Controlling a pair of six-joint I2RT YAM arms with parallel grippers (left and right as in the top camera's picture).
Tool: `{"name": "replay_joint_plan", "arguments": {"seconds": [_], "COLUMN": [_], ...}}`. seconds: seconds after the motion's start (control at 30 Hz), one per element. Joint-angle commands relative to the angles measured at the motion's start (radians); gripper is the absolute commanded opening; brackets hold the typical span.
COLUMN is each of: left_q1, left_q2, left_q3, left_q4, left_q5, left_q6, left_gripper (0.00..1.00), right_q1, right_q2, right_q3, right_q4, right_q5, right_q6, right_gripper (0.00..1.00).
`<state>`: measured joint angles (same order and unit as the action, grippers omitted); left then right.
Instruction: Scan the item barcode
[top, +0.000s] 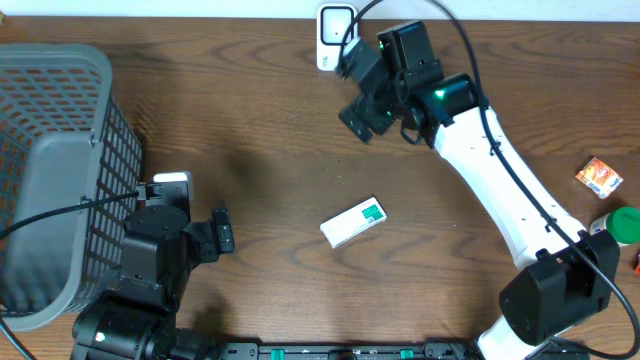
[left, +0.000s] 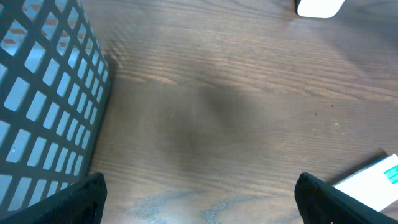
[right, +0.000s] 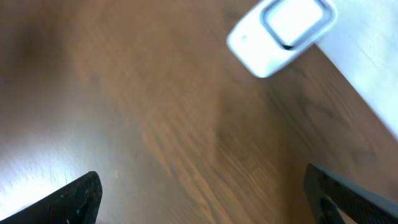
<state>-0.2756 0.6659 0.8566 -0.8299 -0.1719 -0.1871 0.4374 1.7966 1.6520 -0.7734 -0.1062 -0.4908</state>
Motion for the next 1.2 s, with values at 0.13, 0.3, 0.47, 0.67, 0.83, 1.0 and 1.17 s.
{"name": "replay_joint_plan", "arguments": {"seconds": [0.13, 0.3, 0.47, 0.67, 0.83, 1.0, 1.17], "left_q1": [0.002, 0.002, 0.002, 0.002, 0.002, 0.002, 0.002], "left_q2": [-0.001, -0.001, -0.001, -0.001, -0.001, -0.001, -0.001], "left_q3": [0.005, 0.005, 0.005, 0.005, 0.005, 0.005, 0.005], "left_q4": [0.000, 0.000, 0.000, 0.000, 0.000, 0.000, 0.000], "left_q5": [-0.016, -0.016, -0.016, -0.016, -0.016, -0.016, -0.016], "left_q6": [-0.006, -0.006, -0.006, -0.006, -0.006, -0.006, -0.006], "left_gripper": [0.96, 0.96, 0.96, 0.96, 0.96, 0.96, 0.96], "right_q1": [-0.007, -0.008, -0.006, 0.022, 0.033, 0.036, 0.056], "right_q2": [-0.016, -0.008, 0.011, 0.103, 0.163, 0.180, 0.180], "right_q3": [0.001, -0.022, -0.123, -0.202, -0.203, -0.251, -0.312], "right_q4": [-0.234, -0.352, -0.344, -0.334, -0.343, -0.308, -0.250], "right_q5": [-0.262, -0.278, -0.229, -0.140, -0.148, -0.142, -0.101], "right_q6": [-0.501, -0.646, -0.717, -0.768, -0.776, -0.776, -0.783], "right_gripper": [0.98, 0.97, 0.99, 0.97, 0.98, 0.99, 0.99]}}
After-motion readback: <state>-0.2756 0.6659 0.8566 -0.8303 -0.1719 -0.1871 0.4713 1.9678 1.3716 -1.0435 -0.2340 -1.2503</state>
